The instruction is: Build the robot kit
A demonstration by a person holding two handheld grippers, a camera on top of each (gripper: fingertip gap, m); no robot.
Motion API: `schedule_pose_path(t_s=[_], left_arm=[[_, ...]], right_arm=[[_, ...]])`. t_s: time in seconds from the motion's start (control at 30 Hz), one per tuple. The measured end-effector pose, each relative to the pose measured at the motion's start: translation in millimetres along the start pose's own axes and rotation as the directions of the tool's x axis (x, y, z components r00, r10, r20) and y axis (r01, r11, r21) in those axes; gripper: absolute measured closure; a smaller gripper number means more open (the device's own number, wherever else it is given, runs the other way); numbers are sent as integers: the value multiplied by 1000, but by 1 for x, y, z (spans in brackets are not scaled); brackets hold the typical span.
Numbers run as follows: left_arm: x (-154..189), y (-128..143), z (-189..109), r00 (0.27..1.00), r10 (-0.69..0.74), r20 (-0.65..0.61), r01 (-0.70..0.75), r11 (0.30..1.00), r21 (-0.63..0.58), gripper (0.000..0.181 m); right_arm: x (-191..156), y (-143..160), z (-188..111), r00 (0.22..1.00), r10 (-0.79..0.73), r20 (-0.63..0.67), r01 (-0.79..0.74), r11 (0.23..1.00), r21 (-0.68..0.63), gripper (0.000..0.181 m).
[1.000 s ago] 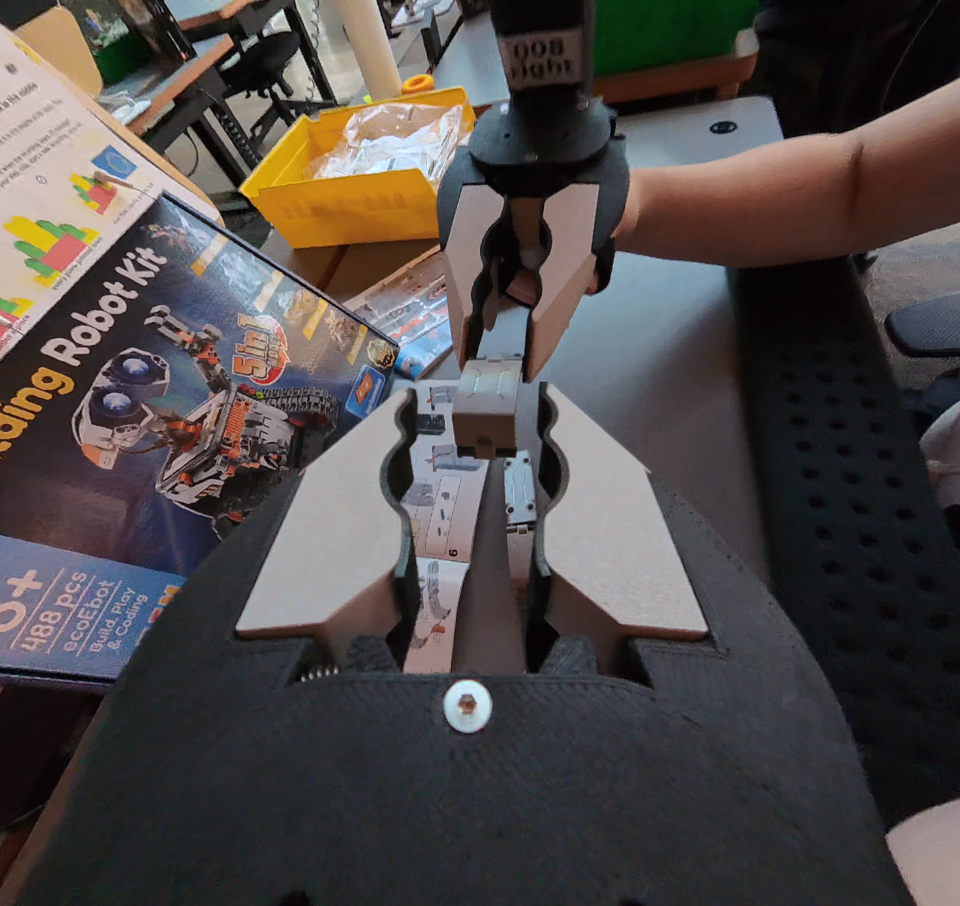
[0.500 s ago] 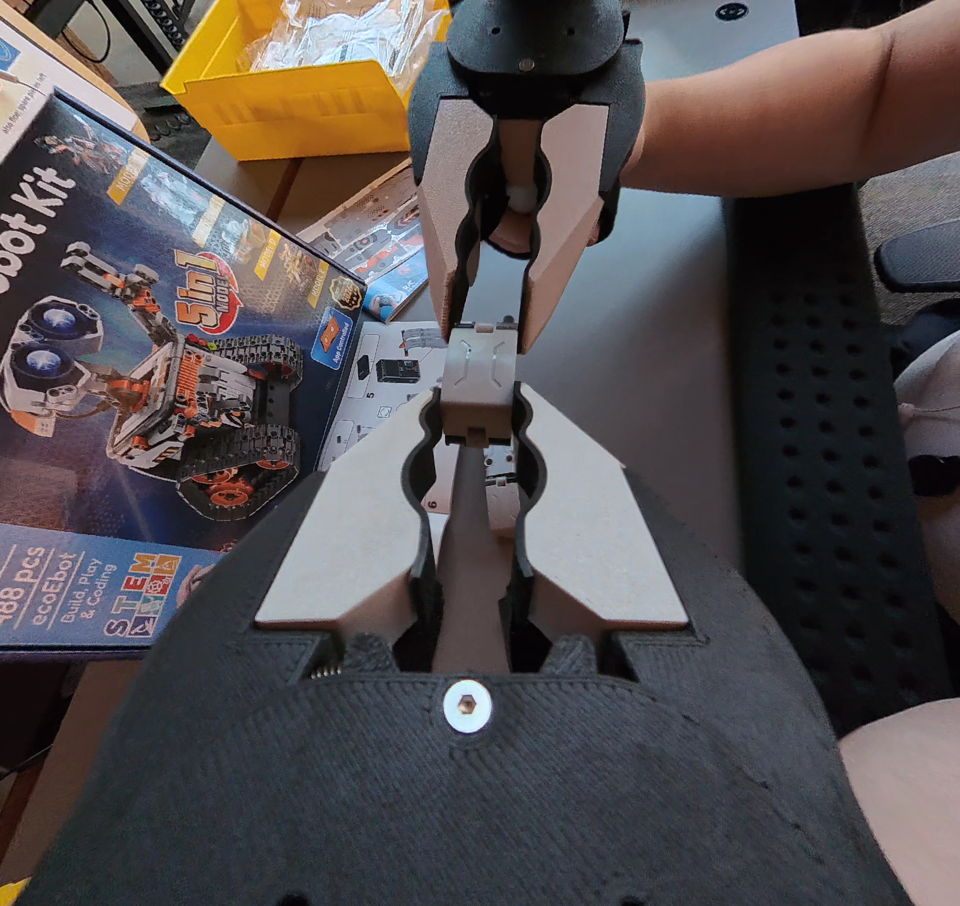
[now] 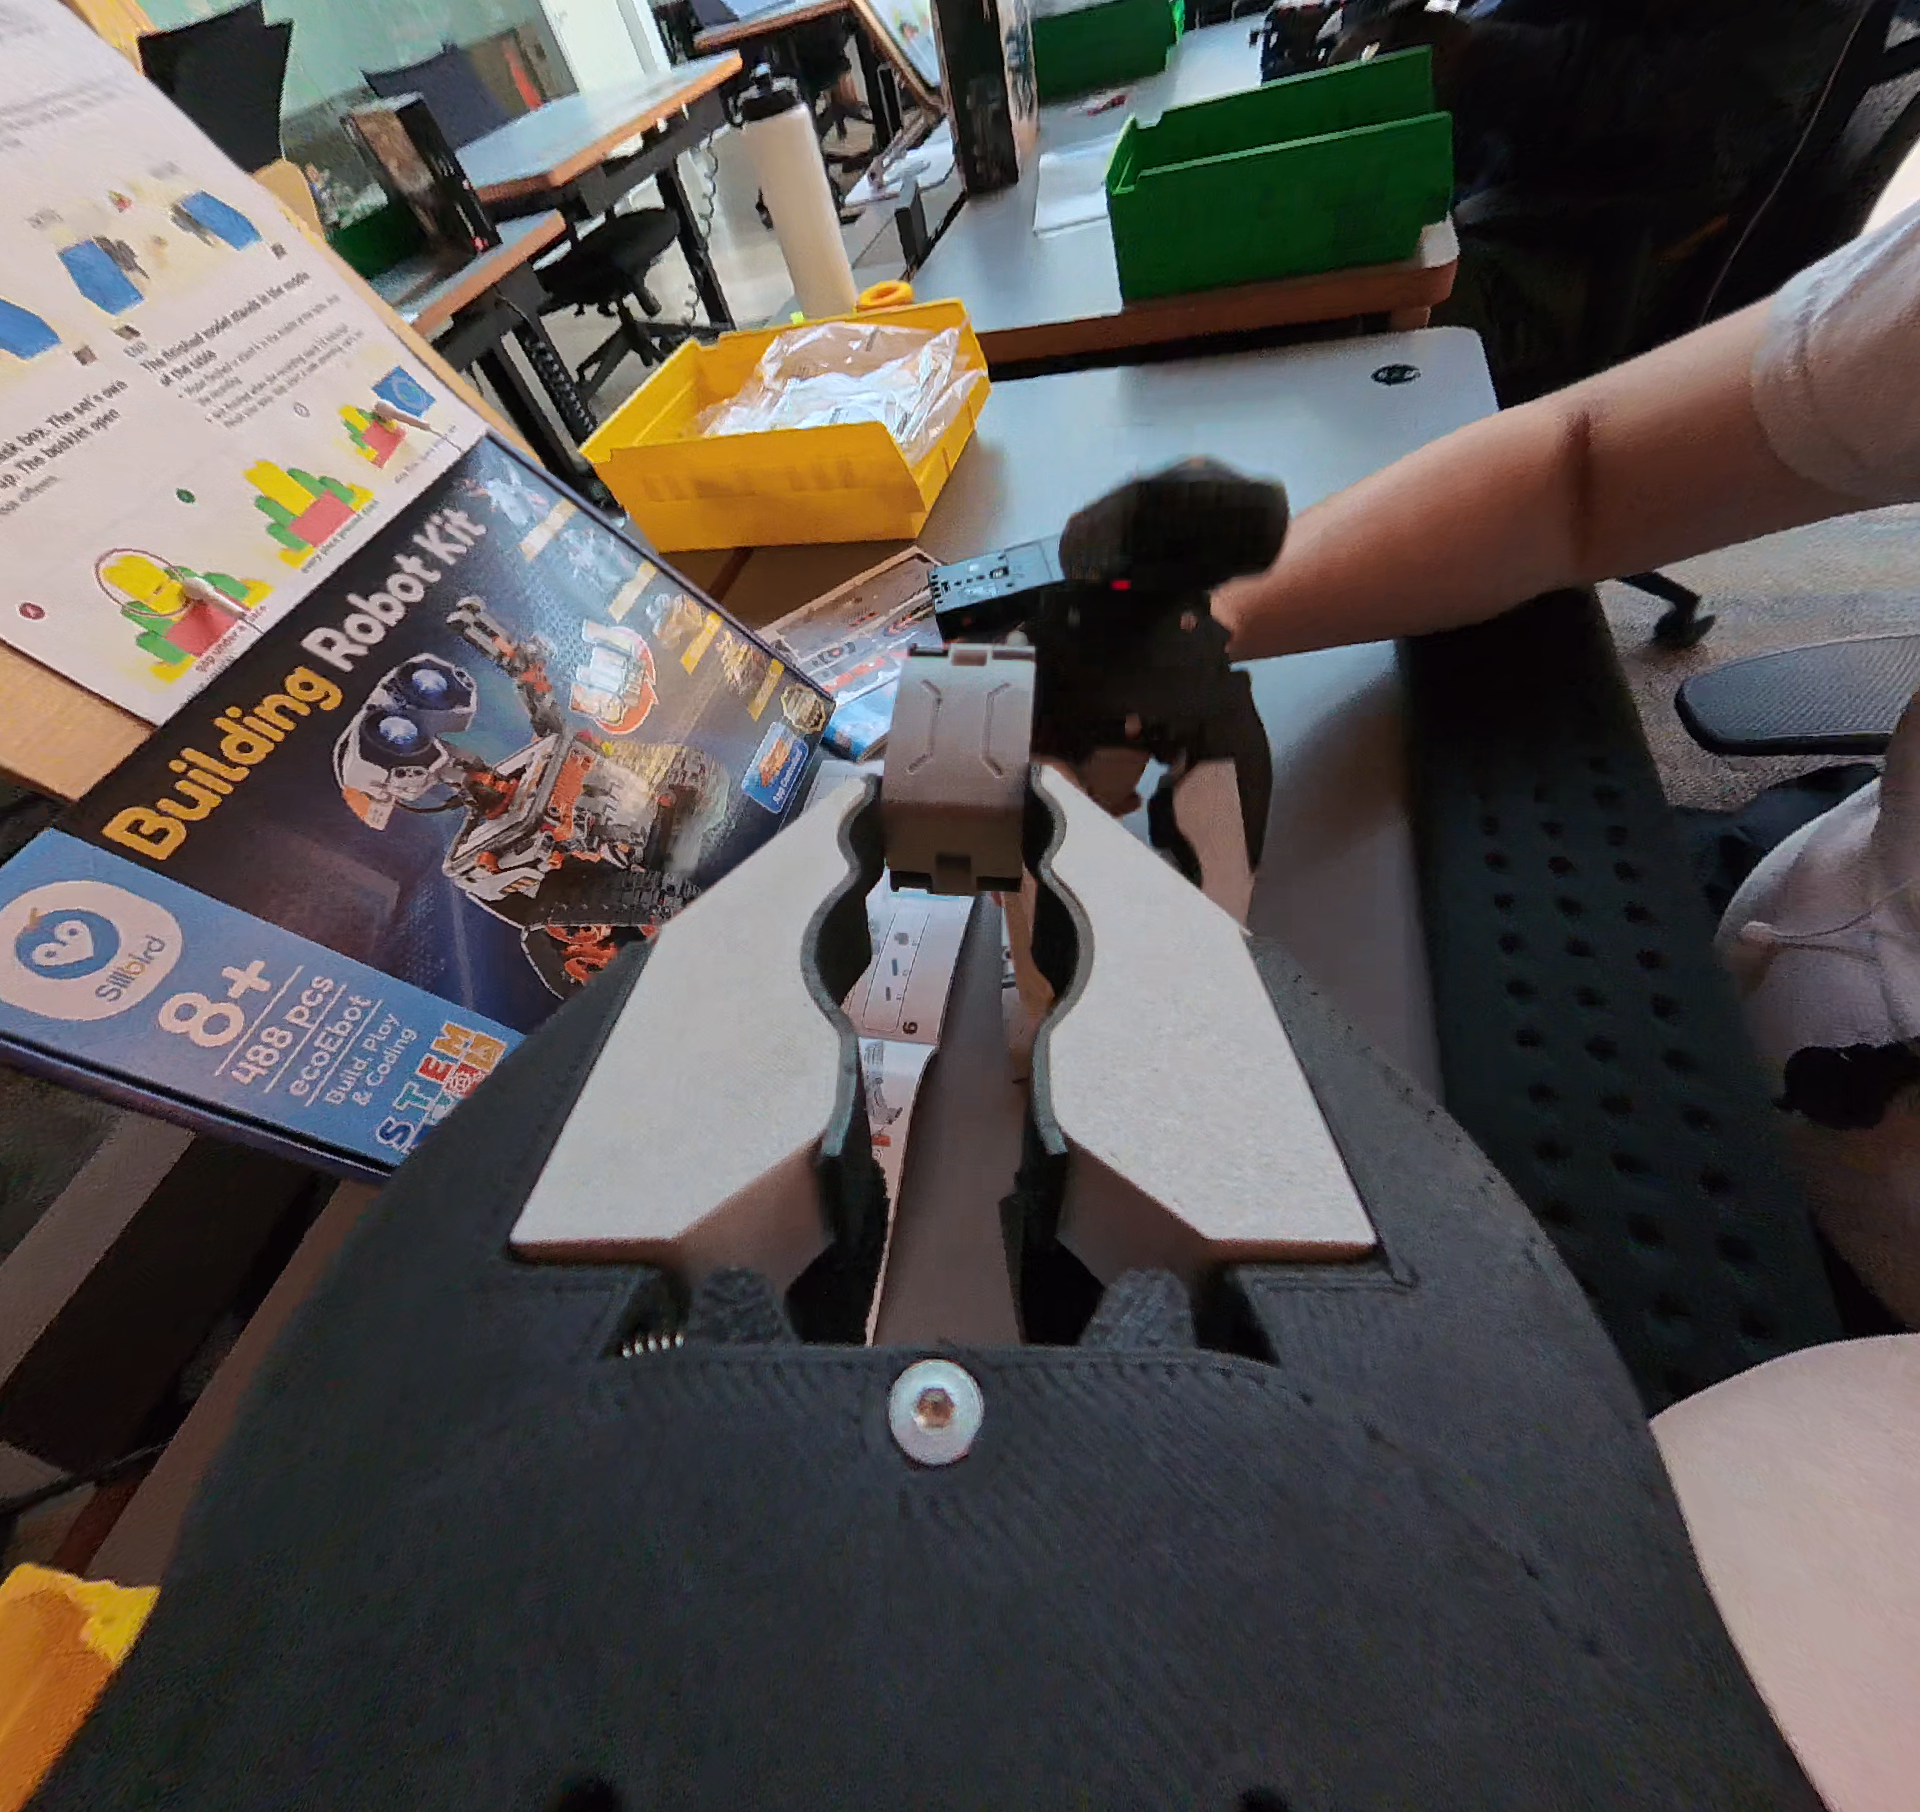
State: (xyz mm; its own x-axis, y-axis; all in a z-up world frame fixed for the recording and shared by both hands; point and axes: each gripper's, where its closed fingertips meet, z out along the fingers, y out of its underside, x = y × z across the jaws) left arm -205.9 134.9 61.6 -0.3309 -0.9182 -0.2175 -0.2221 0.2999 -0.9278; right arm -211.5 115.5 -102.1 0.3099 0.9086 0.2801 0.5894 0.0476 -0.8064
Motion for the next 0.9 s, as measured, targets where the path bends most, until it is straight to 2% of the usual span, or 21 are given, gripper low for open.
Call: schedule_pose_path(t_s=[0.07, 0.17, 0.27, 0.4, 0.47, 0.5, 0.53, 0.6, 0.67, 0.77, 0.83, 0.9], left_arm=[[-1, -3, -8, 1000, -3, -5, 4, 999, 48, 156], [-3, 1, -15, 1000, -17, 9, 17, 998, 53, 156], [-5, 4, -22, 999, -20, 33, 18, 999, 51, 156], [-1, -4, -33, 999, 1, 36, -5, 994, 105, 156], [1, -8, -39, 999, 13, 29, -17, 990, 139, 157], [2, -9, -41, 999, 17, 29, -21, 988, 152, 157], [2, -10, -42, 999, 18, 29, -23, 987, 161, 157], [0, -9, -44, 999, 17, 31, -22, 985, 171, 157], [0, -7, -45, 999, 13, 30, -18, 985, 172, 157], [1, -7, -43, 999, 23, 22, -26, 986, 163, 157], [2, -10, -37, 999, 30, 10, -31, 987, 157, 156], [2, -10, -28, 1000, 28, 0, -28, 991, 133, 156]], right_arm=[[3, 12, 24, 992, -118, 44, 124, 980, -158, 127], [16, 33, 51, 980, -154, 125, 188, 925, -330, 124], [13, 40, 67, 956, -161, 246, 239, 911, -335, 116], [7, 45, 70, 925, -60, 375, 208, 906, -368, 126], [6, 44, 76, 922, 71, 380, 93, 913, -398, 133], [2, 39, 79, 911, 153, 383, 17, 914, -406, 154], [-3, 33, 79, 900, 198, 388, -24, 913, -408, 155], [2, 12, 75, 940, 110, 321, -4, 949, -314, 155], [16, -26, 52, 981, 38, 190, -14, 992, -128, 155], [62, -67, -22, 986, 0, -168, 9, 998, 56, 155], [78, -82, -80, 941, -6, -337, 41, 995, 96, 155], [76, -89, -122, 925, 81, -371, -47, 994, 101, 155]])
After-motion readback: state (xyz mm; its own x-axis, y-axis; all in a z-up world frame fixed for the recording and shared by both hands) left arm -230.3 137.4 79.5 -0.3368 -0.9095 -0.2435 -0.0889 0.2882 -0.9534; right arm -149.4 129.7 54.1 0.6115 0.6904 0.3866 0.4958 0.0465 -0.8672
